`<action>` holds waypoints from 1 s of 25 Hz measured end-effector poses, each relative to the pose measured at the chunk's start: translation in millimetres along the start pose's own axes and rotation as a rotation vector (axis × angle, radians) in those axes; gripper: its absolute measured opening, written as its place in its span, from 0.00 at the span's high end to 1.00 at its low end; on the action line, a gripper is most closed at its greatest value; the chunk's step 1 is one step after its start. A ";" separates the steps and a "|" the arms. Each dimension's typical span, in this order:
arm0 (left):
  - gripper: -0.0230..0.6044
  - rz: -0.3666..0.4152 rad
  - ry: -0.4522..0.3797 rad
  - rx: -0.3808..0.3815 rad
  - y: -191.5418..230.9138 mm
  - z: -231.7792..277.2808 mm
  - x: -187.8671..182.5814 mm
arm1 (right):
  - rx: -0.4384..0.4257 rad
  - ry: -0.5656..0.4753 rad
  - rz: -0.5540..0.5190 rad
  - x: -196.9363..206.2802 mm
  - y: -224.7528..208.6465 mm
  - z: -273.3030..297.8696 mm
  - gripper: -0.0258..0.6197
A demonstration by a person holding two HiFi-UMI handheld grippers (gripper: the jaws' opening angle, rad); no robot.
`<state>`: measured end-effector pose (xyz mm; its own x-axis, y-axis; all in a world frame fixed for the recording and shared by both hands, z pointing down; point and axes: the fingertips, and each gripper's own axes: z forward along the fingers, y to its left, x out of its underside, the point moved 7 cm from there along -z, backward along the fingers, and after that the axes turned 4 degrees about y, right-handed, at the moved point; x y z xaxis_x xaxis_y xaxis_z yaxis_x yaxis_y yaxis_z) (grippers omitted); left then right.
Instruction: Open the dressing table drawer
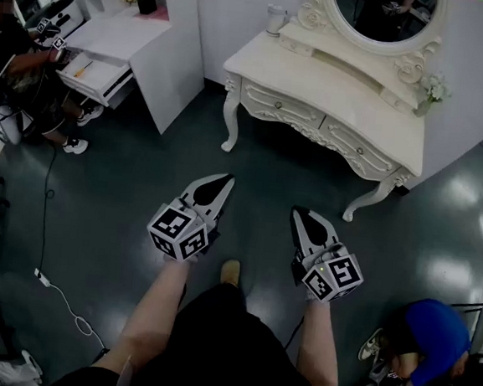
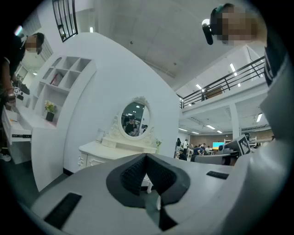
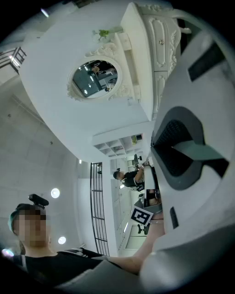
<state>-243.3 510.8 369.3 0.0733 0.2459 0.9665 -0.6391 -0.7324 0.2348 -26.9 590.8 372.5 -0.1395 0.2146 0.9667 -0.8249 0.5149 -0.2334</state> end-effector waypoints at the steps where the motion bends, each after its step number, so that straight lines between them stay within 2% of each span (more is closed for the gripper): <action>1: 0.96 0.003 0.005 0.000 5.7 7.5 -1.9 | 0.006 0.000 -0.004 -2.4 -6.2 6.9 0.95; 16: 0.96 -0.006 0.050 0.028 82.5 106.4 -13.9 | 0.080 0.019 0.011 -19.7 -88.8 85.0 0.95; 21: 0.96 0.002 0.053 0.043 109.1 126.3 -17.1 | 0.115 -0.022 0.058 -20.2 -108.9 109.6 0.95; 25: 0.96 -0.002 0.040 0.038 126.7 131.6 -23.3 | 0.126 -0.046 0.051 -27.3 -111.5 122.8 0.95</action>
<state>-225.3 328.7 390.2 0.0433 0.2725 0.9612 -0.6093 -0.7553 0.2416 1.6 425.6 385.0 -0.2053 0.1978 0.9585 -0.8782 0.3951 -0.2696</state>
